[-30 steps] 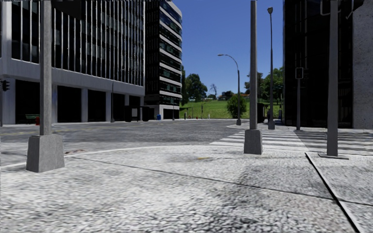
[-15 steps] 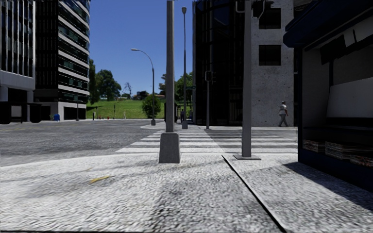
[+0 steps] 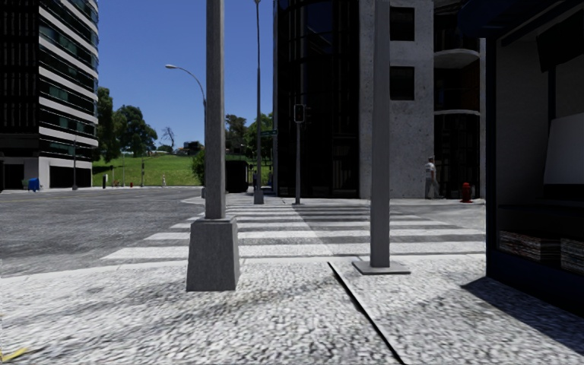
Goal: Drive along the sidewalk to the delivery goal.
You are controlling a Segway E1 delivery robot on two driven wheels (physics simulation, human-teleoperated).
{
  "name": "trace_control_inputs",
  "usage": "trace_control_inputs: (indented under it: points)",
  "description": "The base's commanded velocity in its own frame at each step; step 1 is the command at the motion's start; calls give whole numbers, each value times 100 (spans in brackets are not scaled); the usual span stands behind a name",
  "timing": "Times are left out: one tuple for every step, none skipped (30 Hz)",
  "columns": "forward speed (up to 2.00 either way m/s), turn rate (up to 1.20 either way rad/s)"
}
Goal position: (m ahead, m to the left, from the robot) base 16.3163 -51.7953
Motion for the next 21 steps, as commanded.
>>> trace_control_inputs:
  points:
    - [198,0]
    - [198,0]
    - [198,0]
    - [198,0]
    - [198,0]
    - [198,0]
    - [198,0]
    - [198,0]
    - [198,0]
    - [198,0]
    - [198,0]
    - [198,0]
    - [198,0]
    - [198,0]
    - [198,0]
    - [198,0]
    - [198,0]
    - [198,0]
    - [198,0]
    - [198,0]
    - [198,0]
